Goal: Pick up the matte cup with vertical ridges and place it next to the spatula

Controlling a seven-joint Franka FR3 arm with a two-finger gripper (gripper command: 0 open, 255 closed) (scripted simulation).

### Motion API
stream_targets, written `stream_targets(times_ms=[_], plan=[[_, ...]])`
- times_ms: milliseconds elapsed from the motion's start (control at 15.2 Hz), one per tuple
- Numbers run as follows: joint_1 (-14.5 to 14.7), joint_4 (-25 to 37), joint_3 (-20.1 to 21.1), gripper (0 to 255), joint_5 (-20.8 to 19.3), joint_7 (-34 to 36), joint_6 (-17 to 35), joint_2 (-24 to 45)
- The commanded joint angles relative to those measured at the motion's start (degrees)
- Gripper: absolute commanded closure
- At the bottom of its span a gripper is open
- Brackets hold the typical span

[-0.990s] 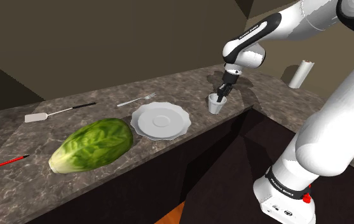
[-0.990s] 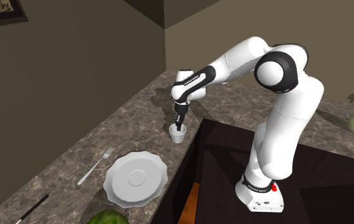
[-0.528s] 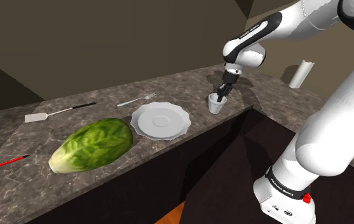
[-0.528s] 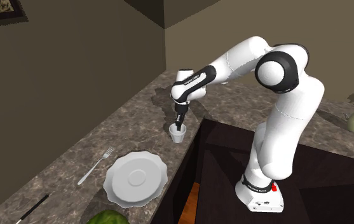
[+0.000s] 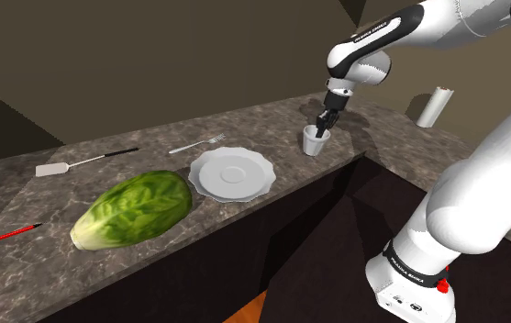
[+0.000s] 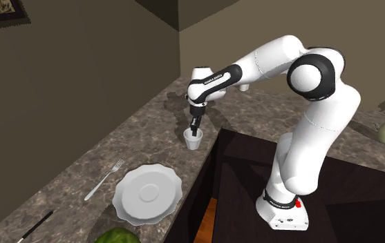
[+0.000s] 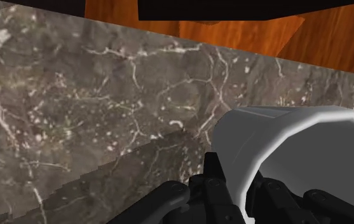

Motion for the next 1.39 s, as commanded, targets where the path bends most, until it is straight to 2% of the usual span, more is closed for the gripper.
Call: stream_targets(times_ms=[0,1320], plan=[[-0.1,0.5,0.2,255,-0.9,0.9,-1.5,-1.2],[-0.6,10.4,2.0,255,-4.8,6.1,-16.7,-7.7]])
